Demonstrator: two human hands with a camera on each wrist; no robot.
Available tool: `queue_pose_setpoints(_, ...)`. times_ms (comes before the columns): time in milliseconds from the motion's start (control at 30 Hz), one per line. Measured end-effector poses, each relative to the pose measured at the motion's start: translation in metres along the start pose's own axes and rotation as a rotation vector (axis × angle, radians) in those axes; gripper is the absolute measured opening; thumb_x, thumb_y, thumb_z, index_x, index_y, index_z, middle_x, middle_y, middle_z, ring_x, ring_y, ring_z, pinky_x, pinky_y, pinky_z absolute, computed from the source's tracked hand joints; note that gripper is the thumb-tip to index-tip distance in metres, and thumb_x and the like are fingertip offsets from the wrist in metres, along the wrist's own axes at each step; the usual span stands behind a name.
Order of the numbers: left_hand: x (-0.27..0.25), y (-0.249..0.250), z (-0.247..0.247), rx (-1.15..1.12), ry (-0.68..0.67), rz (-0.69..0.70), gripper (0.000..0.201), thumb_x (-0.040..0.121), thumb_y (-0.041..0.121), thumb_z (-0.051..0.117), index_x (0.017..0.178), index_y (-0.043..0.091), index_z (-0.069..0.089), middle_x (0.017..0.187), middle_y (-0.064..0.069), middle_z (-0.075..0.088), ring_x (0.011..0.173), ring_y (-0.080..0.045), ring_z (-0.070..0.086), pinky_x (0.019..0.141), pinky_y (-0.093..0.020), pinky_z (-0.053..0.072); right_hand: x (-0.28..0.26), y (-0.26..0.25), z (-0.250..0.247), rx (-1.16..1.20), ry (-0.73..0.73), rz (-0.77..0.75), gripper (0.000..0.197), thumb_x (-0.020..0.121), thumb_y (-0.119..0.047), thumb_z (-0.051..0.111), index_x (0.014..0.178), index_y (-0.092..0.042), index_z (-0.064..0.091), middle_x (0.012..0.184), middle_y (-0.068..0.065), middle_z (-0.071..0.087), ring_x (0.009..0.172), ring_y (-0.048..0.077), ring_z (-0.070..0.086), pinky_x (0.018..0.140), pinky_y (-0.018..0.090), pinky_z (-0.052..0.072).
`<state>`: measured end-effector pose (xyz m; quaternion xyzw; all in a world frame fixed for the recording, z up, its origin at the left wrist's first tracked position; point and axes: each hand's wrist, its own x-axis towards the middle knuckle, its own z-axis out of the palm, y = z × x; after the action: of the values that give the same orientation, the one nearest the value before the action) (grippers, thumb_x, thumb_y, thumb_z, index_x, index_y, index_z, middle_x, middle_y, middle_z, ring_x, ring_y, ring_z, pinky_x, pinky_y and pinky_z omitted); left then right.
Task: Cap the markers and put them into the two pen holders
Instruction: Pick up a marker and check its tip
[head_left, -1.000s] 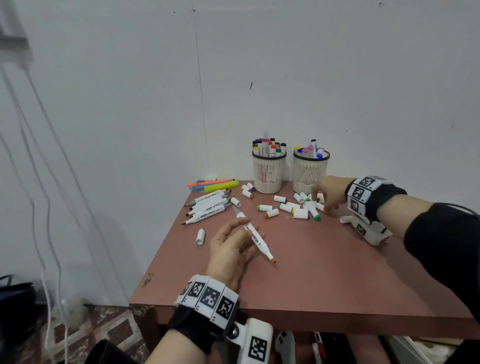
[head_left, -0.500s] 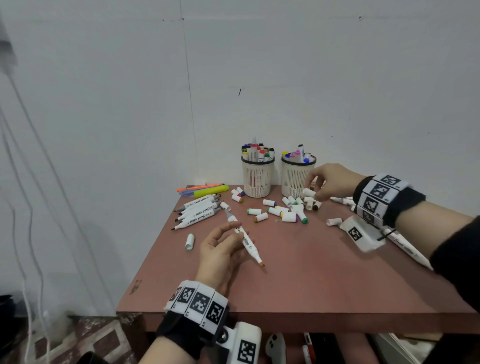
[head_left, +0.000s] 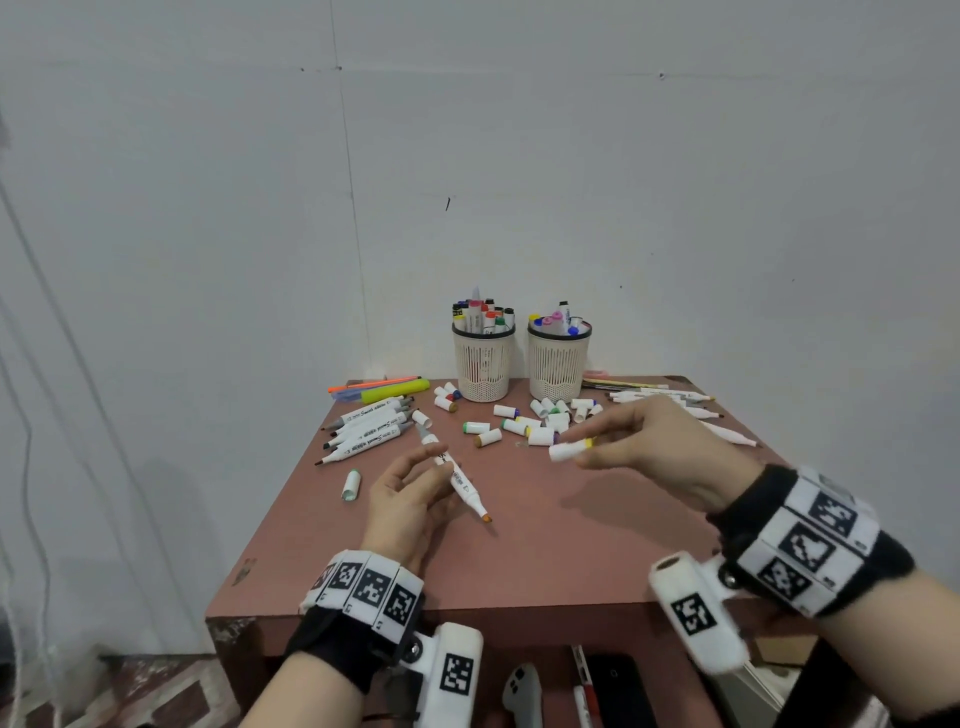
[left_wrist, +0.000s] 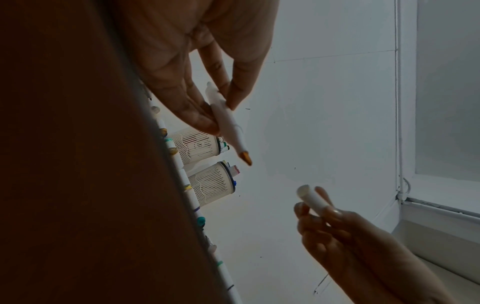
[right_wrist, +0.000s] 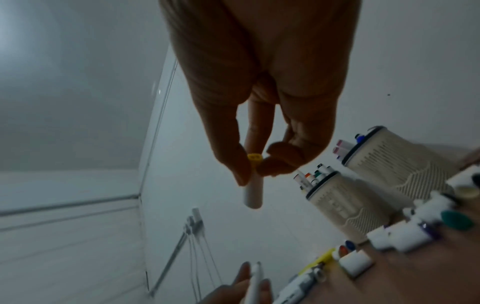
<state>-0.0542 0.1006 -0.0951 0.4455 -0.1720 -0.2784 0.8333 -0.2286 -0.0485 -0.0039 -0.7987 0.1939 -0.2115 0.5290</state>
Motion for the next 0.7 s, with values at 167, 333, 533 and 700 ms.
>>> queue_pose_setpoints(167, -0.003, 0.000, 0.002, 0.030, -0.002, 0.010, 0.021, 0.083, -0.010, 0.059, 0.099, 0.004, 0.062, 0.077, -0.013, 0.063, 0.073, -0.028, 0.065, 0.074, -0.044, 0.057, -0.016, 0.021, 0.026, 0.357, 0.051, 0.039, 0.026, 0.066, 0.010, 0.073, 0.076, -0.014, 0.078, 0.086, 0.012, 0.073, 0.083, 0.018, 0.063, 0.083, 0.026, 0.050)
queue_pose_setpoints(333, -0.003, -0.002, 0.002, 0.076, 0.013, 0.025, 0.032, 0.079, -0.015, 0.061, 0.102, 0.007, 0.061, 0.069, -0.005, 0.066, 0.066, -0.019, 0.068, 0.068, -0.031, 0.059, -0.020, 0.038, 0.058, 0.637, 0.158, 0.096, 0.030, 0.048, -0.010, 0.079, 0.078, -0.010, 0.078, 0.091, 0.020, 0.065, 0.084, 0.027, 0.051, 0.082, 0.037, 0.049)
queue_pose_setpoints(533, -0.002, -0.001, 0.002, 0.059, 0.017, 0.044, 0.033, 0.080, -0.015, 0.060, 0.103, 0.009, 0.062, 0.084, -0.013, 0.063, 0.075, -0.024, 0.065, 0.073, -0.031, 0.058, -0.011, 0.050, 0.082, 0.710, 0.190, 0.077, 0.015, 0.073, 0.004, 0.071, 0.080, -0.010, 0.073, 0.070, 0.007, 0.066, 0.059, 0.014, 0.056, 0.063, 0.025, 0.045)
queue_pose_setpoints(700, 0.000, 0.000, 0.001, 0.045, 0.031, 0.067, 0.036, 0.081, -0.016, 0.058, 0.109, 0.005, 0.059, 0.084, -0.014, 0.060, 0.075, -0.020, 0.065, 0.073, -0.028, 0.059, 0.001, 0.063, 0.084, 0.796, 0.264, 0.092, 0.017, 0.076, 0.010, 0.066, 0.084, -0.004, 0.069, 0.068, 0.008, 0.066, 0.064, 0.020, 0.056, 0.054, 0.018, 0.044)
